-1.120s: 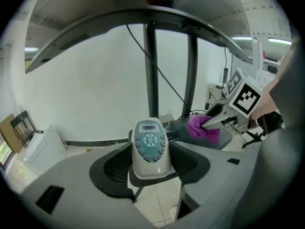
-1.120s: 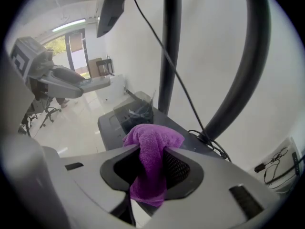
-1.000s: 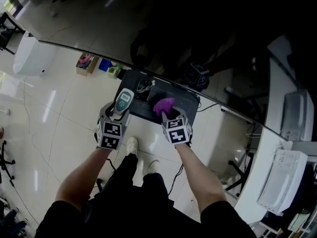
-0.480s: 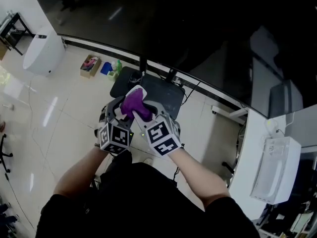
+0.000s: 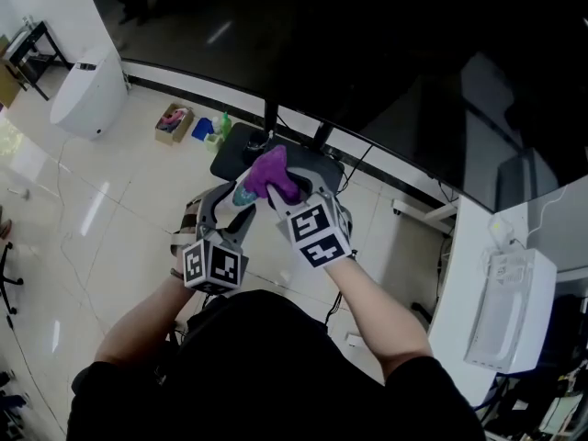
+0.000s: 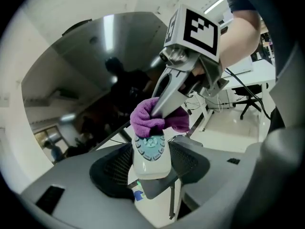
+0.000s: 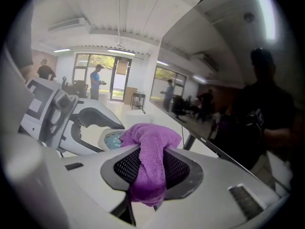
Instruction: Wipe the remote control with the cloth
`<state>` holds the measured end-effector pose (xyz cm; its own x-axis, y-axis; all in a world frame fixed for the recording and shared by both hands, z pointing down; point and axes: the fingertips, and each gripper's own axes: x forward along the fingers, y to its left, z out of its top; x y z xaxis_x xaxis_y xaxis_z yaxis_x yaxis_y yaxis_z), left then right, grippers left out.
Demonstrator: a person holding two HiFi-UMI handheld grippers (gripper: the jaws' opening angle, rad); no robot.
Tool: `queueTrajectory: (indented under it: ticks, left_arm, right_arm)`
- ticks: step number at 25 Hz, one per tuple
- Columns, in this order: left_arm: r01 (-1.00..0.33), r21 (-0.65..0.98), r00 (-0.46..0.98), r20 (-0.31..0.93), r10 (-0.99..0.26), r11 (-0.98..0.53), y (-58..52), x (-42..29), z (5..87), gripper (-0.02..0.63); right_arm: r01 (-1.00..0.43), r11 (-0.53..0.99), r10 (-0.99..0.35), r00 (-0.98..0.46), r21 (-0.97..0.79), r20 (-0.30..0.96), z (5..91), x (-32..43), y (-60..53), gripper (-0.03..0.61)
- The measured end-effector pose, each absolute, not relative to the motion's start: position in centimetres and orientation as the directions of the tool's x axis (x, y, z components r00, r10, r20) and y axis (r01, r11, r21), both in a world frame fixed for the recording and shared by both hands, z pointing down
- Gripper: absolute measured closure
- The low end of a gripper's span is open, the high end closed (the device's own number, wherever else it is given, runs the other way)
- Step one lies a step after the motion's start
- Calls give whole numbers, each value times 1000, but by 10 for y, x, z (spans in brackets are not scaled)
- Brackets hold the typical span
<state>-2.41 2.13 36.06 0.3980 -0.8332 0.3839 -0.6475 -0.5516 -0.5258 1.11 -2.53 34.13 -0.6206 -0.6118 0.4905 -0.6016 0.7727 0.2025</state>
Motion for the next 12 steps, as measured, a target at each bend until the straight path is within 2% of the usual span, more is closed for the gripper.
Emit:
queueTrajectory:
  ticks: [3, 6, 9, 12]
  left_arm:
    - [-655, -516, 400, 383, -833, -552, 23, -36, 358, 380]
    - [-667, -506, 396, 381, -835, -547, 18, -48, 354, 380]
    - [-655, -521, 410, 364, -836, -548, 17, -50, 346, 380]
    - [-635, -535, 428, 357, -830, -557, 24, -53, 342, 380]
  right_arm:
    - [-623, 757, -634, -626, 198, 454, 323, 6, -24, 446]
    - [-566, 801, -588, -685, 195, 430, 307, -28, 6, 446]
    - [-491, 851, -516, -720, 185, 463, 315, -62, 30, 446]
    - [-487, 851, -516, -706, 197, 485, 321, -70, 30, 446]
